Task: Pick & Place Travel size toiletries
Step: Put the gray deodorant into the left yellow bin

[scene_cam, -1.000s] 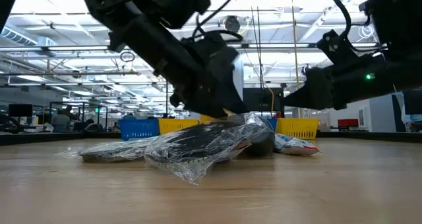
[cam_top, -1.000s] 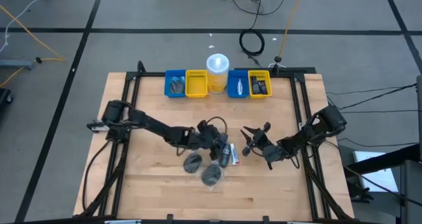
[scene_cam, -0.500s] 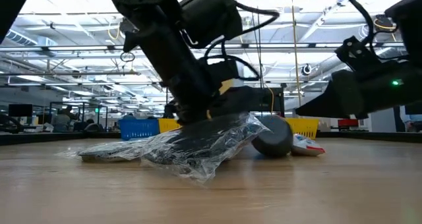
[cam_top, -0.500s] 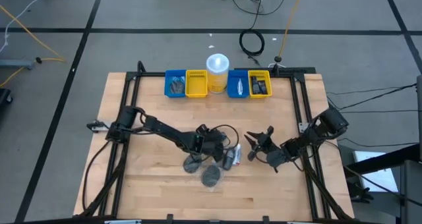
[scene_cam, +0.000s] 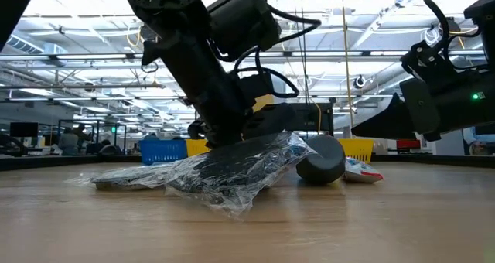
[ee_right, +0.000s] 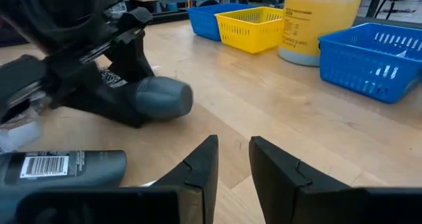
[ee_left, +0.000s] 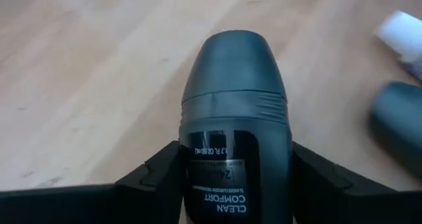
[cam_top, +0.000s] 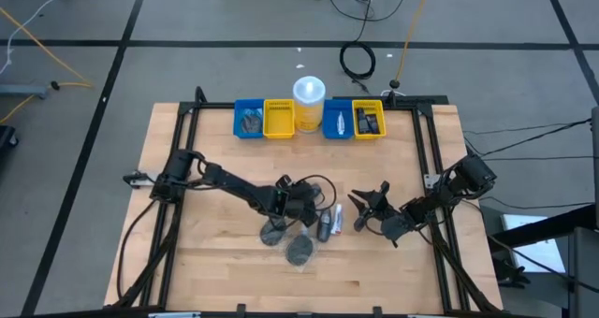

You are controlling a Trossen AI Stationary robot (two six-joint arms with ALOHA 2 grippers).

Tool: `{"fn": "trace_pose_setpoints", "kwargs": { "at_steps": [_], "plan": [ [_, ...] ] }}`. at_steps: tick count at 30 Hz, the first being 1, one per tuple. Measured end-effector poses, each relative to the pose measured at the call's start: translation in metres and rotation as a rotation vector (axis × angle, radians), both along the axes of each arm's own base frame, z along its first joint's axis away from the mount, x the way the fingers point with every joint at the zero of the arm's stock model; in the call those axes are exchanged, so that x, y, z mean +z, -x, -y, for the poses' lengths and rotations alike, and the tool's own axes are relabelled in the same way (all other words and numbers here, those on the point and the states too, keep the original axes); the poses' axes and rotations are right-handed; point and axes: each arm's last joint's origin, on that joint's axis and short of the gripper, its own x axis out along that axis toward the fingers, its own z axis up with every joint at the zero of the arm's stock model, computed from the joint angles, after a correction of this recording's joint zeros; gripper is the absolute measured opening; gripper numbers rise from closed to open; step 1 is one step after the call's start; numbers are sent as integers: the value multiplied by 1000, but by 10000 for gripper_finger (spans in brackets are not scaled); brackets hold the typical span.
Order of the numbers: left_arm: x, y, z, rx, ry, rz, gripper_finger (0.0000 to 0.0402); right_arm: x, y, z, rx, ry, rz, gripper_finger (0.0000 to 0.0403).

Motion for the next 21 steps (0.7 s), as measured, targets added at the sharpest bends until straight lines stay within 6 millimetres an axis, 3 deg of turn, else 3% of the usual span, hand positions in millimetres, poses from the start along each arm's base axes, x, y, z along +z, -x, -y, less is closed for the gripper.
{"fn": "trace_pose_setpoints", "kwargs": {
  "at_steps": [5, 9, 14, 19, 21],
  "plan": [
    [2, 5, -4, 88, -48, 0, 191, 0, 1, 2, -51, 32, 3, 77],
    [21, 17, -21, 165, -85, -53, 210, 1, 2, 4, -129, 74, 22, 77],
    [67, 32, -63, 243, -112, -56, 234, 1, 1, 10, -184, 82, 35, 77],
    [105, 49, -118, 326, -133, -24, 206, 1, 0, 12, -195, 65, 43, 77],
    [112, 55, -142, 361, -112, -19, 197, 1, 0, 12, -194, 66, 42, 77]
  ]
}}
